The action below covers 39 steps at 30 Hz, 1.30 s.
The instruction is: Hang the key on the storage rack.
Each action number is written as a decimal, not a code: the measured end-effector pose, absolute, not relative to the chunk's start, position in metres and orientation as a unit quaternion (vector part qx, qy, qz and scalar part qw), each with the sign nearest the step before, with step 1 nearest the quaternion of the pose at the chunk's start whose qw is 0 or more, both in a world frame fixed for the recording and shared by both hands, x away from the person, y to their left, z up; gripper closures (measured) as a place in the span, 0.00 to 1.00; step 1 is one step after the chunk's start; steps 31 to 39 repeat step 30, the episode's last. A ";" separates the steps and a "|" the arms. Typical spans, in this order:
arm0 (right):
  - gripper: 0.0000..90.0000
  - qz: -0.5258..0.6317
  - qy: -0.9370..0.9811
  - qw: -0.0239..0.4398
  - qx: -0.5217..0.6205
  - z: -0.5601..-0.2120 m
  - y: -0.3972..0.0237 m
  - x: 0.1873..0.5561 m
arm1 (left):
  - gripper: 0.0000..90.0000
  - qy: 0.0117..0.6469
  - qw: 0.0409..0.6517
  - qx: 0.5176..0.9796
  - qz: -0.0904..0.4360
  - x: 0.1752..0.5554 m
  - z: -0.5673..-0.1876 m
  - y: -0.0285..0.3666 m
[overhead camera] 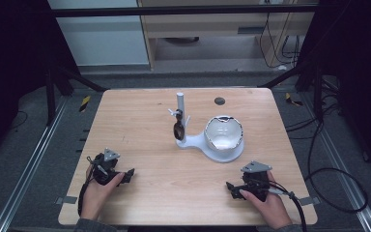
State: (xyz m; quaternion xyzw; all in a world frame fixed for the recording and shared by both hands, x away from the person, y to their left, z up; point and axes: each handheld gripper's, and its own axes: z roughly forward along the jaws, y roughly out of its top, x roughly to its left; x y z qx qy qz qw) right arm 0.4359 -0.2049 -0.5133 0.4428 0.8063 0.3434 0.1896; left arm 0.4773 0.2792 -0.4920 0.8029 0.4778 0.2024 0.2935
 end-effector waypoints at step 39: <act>0.00 0.344 0.807 0.190 0.441 -0.513 -0.205 0.436 | 0.00 0.466 0.327 0.797 0.202 0.485 -0.508 0.285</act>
